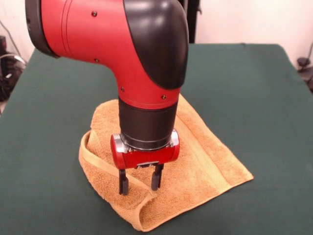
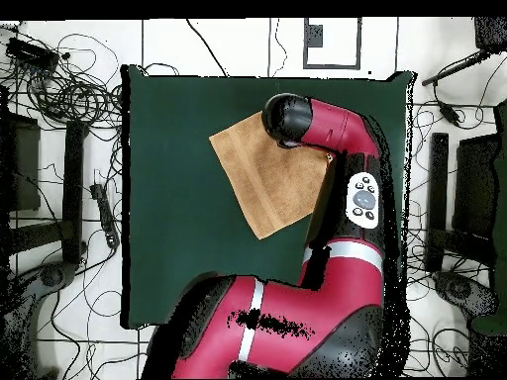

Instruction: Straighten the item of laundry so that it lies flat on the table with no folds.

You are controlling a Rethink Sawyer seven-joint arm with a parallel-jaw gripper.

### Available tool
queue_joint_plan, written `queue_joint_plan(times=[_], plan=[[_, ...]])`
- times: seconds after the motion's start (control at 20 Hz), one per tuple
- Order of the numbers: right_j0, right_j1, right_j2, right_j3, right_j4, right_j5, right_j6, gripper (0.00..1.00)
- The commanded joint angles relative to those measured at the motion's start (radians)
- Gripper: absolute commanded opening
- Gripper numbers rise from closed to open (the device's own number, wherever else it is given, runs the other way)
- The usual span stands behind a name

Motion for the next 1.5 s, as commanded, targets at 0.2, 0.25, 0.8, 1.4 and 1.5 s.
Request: queue_joint_plan(times=[0.2,0.25,0.8,1.4,1.5], plan=[[0.015,0.018,0.119,0.107,0.013,-0.026,0.14,1.0],[0.016,0.018,0.119,0.109,0.013,-0.029,0.141,1.0],[0.016,0.021,0.121,0.117,0.011,-0.066,0.146,1.0],[-0.099,0.008,0.15,0.127,-0.009,-0.041,0.007,1.0],[-0.152,0.014,0.156,0.107,-0.019,-0.022,-0.054,1.0]])
